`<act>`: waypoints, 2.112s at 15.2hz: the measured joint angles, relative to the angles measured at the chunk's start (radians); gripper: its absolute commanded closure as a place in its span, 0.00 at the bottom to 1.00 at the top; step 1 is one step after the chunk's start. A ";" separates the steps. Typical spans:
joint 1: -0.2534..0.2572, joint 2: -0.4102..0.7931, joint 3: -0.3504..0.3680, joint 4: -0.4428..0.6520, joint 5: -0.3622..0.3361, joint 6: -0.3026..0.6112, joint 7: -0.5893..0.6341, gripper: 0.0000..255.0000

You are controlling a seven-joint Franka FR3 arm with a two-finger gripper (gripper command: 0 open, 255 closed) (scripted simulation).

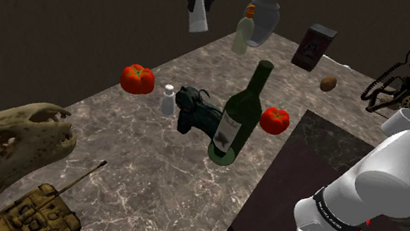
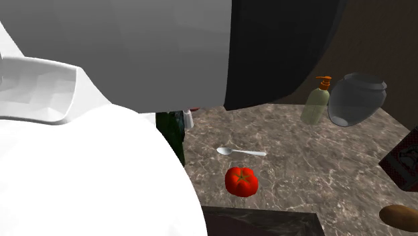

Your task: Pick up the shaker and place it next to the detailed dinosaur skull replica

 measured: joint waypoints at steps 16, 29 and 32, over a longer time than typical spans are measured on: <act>0.216 0.207 0.202 0.238 -0.153 -0.115 0.416 1.00; 0.423 0.451 0.251 0.500 -0.306 -0.211 0.626 1.00; 0.414 0.446 0.251 0.453 -0.304 -0.169 0.634 1.00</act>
